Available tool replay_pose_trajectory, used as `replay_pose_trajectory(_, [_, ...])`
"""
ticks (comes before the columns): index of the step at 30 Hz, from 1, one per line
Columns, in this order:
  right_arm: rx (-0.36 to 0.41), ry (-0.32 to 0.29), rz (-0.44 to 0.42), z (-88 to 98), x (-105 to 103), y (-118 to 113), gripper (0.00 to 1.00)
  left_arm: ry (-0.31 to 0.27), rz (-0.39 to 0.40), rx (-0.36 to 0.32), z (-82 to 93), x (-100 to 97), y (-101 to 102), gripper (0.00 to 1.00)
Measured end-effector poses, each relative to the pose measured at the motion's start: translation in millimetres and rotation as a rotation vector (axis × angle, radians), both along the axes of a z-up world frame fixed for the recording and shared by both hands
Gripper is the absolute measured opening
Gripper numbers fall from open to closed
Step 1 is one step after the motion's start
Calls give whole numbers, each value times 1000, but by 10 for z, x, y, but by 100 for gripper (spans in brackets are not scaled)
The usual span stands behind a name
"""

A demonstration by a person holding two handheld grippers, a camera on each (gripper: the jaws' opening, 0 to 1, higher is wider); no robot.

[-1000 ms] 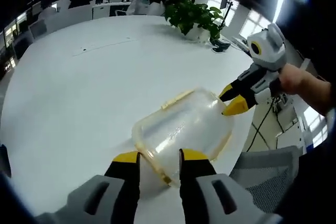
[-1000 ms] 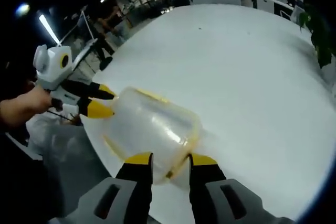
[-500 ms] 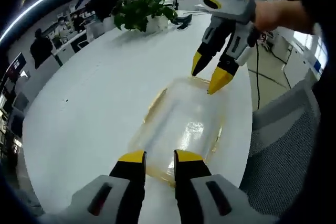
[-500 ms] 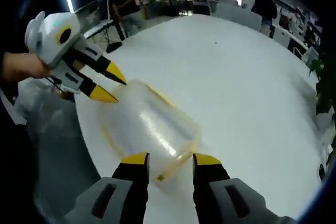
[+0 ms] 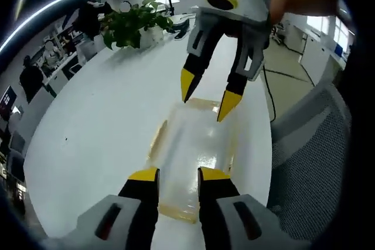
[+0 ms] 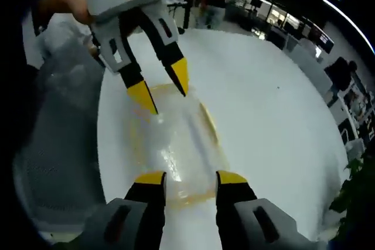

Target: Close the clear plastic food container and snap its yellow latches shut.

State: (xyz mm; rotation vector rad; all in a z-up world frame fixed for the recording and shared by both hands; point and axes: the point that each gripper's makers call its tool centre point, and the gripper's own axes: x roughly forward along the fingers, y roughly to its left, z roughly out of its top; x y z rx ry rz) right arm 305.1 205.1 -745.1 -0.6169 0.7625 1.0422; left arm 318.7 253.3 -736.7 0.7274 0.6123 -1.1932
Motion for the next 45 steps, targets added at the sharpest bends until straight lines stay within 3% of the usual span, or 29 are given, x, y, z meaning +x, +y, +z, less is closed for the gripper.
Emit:
replay_pose_trajectory(2, [29,27,-2,11,2,51,28,5,-14,-3,2,-7,-36,24])
replay_pose_trajectory(6, [38,12,39,37,50,154,25,3,-38,13,-34,-2,-83,22])
replay_pose_trajectory(11, [-6,11,65,-78,103,178,21,-2,-77,24,-48,-33,-144,21])
replay_pose_trajectory(16, [6,15,72,-70,174,232,19,9,-115,33,-44,-70,-176,17])
replay_pose_trajectory(23, [-11,45,89,-96,281,272,13,-24,-201,49,-5,-180,-264,16])
replay_pose_trajectory(26, [-27,35,103,-89,325,295,7,-59,-272,98,-60,-225,-294,16])
replay_pose_trajectory(34, [-38,99,108,-143,399,365,1,-64,-299,120,-142,-236,-378,12])
replay_pose_trajectory(38, [-75,100,112,-192,419,343,0,-81,-317,129,-158,-249,-402,11])
replay_pose_trajectory(40, [-68,89,106,-163,447,346,0,-38,-294,126,-187,-293,-406,18])
replay_pose_trajectory(41, [-58,72,99,-136,484,358,3,-17,-240,90,-165,-285,-442,24])
replay_pose_trajectory(42, [-69,62,89,-133,501,342,7,-8,-236,104,-174,-295,-442,28])
replay_pose_trajectory(43, [-92,26,91,-116,561,307,12,7,-256,108,-178,-348,-433,33])
replay_pose_trajectory(45, [-87,26,91,-93,601,287,18,10,-316,138,-220,-464,-401,51])
